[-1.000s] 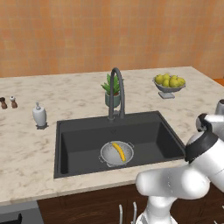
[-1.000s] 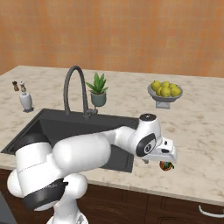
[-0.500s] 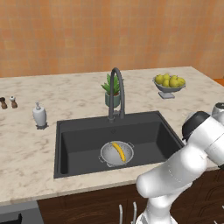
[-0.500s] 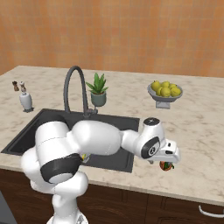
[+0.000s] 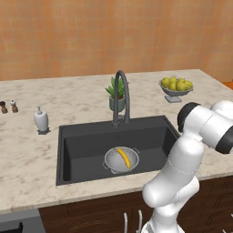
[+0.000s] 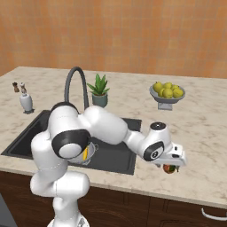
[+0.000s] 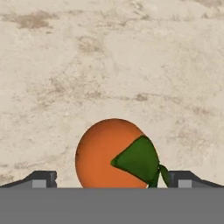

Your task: Put the colander in the sink, put the banana, orange in the colander, and turn on the sink faucet and pour water over the colander.

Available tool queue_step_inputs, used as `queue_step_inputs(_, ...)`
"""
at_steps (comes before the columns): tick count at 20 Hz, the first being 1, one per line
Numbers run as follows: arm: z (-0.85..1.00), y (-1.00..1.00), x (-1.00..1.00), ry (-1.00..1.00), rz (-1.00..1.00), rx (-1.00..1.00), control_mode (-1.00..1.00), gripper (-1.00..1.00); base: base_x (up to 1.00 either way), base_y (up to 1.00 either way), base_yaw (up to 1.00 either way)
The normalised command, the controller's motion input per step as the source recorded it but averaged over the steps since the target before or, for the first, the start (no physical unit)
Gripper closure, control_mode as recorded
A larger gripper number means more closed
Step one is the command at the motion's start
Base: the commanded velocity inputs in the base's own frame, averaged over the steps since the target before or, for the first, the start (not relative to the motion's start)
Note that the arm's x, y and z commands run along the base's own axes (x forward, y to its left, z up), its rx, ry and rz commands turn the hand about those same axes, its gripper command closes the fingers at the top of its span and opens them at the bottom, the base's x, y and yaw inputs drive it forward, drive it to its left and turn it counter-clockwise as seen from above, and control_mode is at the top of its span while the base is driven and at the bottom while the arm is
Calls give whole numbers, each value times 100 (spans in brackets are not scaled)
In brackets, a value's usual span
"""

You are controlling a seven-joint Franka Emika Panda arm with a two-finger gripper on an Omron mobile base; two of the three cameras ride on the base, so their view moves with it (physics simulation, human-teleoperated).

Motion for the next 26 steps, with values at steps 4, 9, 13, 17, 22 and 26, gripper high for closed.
queue_step_inputs(4, -27, -13, 0, 0, 0, 1, -100, -100, 0, 0, 0)
queue_step_inputs(9, -19, -1, 0, 0, 0, 3, -100, 100, 0, 0, 0)
queue_step_inputs(13, -2, 12, -1, -1, 0, 9, -100, 100, 0, 0, 0)
queue_step_inputs(17, 22, 64, -1, -11, 10, 15, -100, 100, 0, 0, 0)
queue_step_inputs(22, 48, 98, 0, -7, 16, 17, -100, 100, 0, 0, 0)
queue_step_inputs(26, 52, 100, 0, 0, 15, 12, -100, 100, 0, 0, 0)
